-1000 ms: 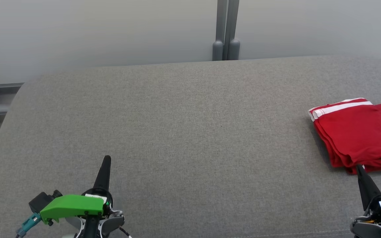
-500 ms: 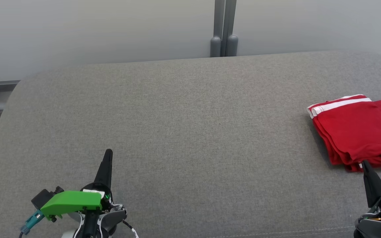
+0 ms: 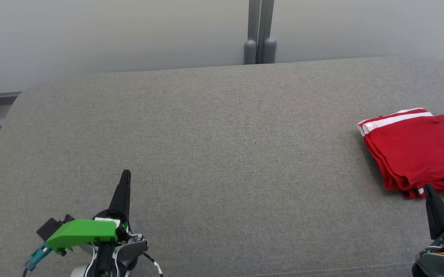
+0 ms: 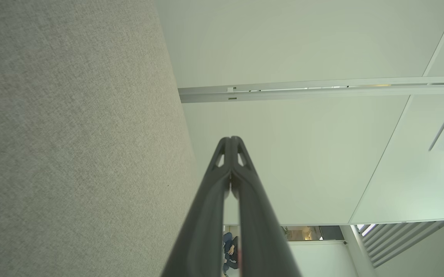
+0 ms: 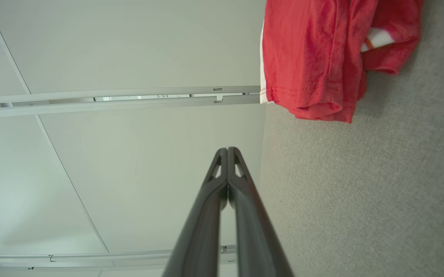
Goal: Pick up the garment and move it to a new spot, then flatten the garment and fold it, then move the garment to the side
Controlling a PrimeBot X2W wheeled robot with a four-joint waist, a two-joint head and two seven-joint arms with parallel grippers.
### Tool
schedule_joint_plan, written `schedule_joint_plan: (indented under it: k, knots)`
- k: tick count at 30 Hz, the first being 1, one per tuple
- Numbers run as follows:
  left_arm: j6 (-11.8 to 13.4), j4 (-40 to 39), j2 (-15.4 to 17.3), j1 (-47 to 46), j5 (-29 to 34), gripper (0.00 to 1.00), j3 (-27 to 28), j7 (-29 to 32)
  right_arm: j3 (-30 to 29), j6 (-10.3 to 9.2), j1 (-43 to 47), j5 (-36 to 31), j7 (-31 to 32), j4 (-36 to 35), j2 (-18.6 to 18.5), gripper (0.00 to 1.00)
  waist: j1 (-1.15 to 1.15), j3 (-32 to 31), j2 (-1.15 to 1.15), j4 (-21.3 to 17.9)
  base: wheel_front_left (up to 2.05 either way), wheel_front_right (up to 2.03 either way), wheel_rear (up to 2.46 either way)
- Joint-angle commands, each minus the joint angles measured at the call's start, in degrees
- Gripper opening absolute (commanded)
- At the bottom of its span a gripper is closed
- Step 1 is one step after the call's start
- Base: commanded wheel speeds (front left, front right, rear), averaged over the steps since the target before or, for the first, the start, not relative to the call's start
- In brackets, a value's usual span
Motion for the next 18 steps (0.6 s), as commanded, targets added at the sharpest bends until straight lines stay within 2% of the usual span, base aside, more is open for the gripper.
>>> schedule_joint_plan:
  k: [1, 18]
  knots:
    - [-0.2, 0.0, 0.0, -0.7, -0.4, 0.0, 0.2, 0.1, -0.1, 0.02, -0.2, 0.2, 0.0, -0.2, -0.3, 0.0, 0.0, 0.0, 0.0, 0.0, 0.0, 0.0, 0.0]
    - [-0.2, 0.0, 0.0, -0.7, -0.4, 0.0, 0.2, 0.1, -0.1, 0.02, -0.2, 0.2, 0.0, -0.2, -0.3, 0.0, 0.0, 0.0, 0.0, 0.0, 0.0, 0.0, 0.0]
